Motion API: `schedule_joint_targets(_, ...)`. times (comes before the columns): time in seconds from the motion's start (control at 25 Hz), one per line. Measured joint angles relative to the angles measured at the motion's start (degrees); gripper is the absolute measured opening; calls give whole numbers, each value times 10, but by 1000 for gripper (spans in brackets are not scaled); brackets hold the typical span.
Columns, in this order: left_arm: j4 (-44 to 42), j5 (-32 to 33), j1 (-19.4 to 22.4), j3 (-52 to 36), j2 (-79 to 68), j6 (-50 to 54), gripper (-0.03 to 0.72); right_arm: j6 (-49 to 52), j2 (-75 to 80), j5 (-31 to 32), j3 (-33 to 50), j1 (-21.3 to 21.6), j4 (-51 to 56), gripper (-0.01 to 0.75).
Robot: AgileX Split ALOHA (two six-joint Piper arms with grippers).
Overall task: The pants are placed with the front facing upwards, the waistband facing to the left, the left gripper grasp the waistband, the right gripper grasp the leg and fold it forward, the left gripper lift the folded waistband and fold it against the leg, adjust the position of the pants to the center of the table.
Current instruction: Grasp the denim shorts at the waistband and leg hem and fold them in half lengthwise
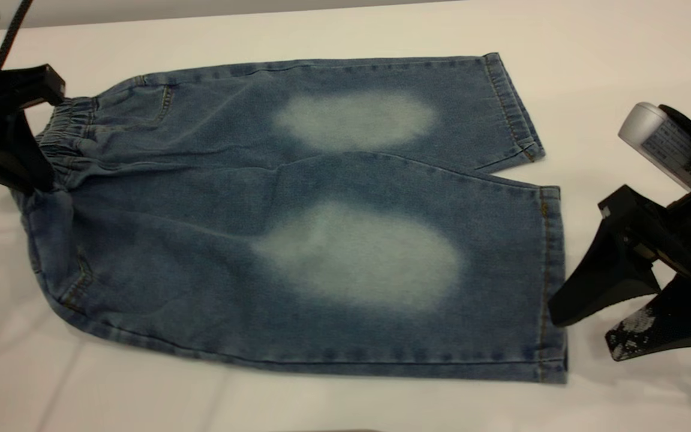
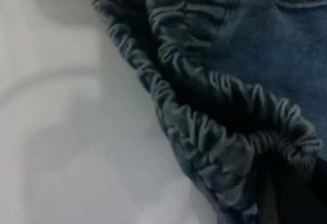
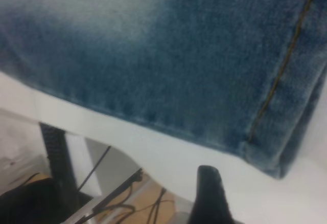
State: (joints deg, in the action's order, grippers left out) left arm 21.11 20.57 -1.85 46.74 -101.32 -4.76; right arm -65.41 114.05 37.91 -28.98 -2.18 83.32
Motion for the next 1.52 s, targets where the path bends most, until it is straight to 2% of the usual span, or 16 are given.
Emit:
schedule_joint_targets(0.24, 12, -1, -45, 0, 0, -32, 41, -13, 0, -17, 0, -7, 1, 433)
schedule_joint_targets(0.52, 12, -5, -47, 0, 0, -28, 41, -14, 3, -61, 0, -7, 1, 433)
schedule_joint_targets(0.64, 12, -5, -47, 0, 0, -26, 41, -19, 24, -47, 0, -7, 2, 433)
schedule_joint_targets(0.8, 12, -5, -47, 0, 0, -25, 41, -41, 54, 3, -2, -7, 17, 430)
schedule_joint_targets(1.32, 12, -5, -47, 0, 0, -23, 41, -142, 99, 58, -2, -7, 145, 426)
schedule_joint_targets(1.4, 12, -5, -47, 0, 0, -23, 41, -155, 104, 65, -3, -7, 182, 416)
schedule_joint_targets(1.52, 12, -5, -47, 0, 0, -23, 41, -165, 105, 60, -11, -7, 201, 361)
